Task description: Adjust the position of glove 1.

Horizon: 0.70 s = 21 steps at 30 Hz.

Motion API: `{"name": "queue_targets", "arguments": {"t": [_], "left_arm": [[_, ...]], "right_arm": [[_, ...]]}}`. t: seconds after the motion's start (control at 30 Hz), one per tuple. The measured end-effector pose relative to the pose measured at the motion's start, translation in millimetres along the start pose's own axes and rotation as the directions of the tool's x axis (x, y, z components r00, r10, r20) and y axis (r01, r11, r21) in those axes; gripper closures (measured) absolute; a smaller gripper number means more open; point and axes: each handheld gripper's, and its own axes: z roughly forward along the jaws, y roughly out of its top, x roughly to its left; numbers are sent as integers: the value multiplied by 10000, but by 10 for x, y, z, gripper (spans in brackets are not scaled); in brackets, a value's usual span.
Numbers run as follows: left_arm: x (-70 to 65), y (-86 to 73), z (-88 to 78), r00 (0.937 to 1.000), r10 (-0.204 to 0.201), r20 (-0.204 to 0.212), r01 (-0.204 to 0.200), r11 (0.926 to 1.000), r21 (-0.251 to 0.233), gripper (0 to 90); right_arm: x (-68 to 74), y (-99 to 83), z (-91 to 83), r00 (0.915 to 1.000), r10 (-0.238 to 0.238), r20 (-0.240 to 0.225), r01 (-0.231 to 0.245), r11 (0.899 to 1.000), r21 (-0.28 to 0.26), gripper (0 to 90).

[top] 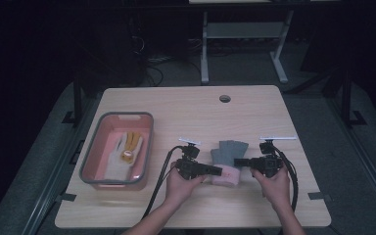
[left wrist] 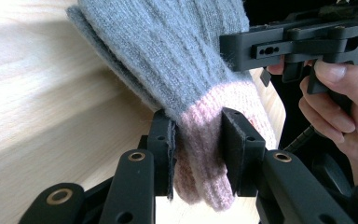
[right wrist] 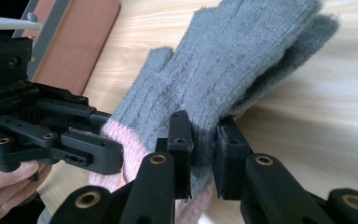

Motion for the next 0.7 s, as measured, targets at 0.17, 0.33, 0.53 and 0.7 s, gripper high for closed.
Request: {"name": "queue_targets", "arguments": {"t": [0.17,0.33,0.53,0.7], "left_arm": [[-3,14,-93,10000,31,-77,-32,10000,-89,668],[3,23,-182,9998,115,-144,-118,9997,-204,668],[8,27,-270,9997,149,-191,-154,9995,-265,668],[21,34,-352,9997,147,-168,-152,9994,-311,669]], "right_arm": [[82,59,28,9999,-69,-88,70,9999,110,788],[161,109,55,9997,-242,-104,243,9996,168,788],[227,148,88,9992,-359,-182,364,9990,260,788],[284,185,113,9985,-453,-302,461,9986,270,788]]}}
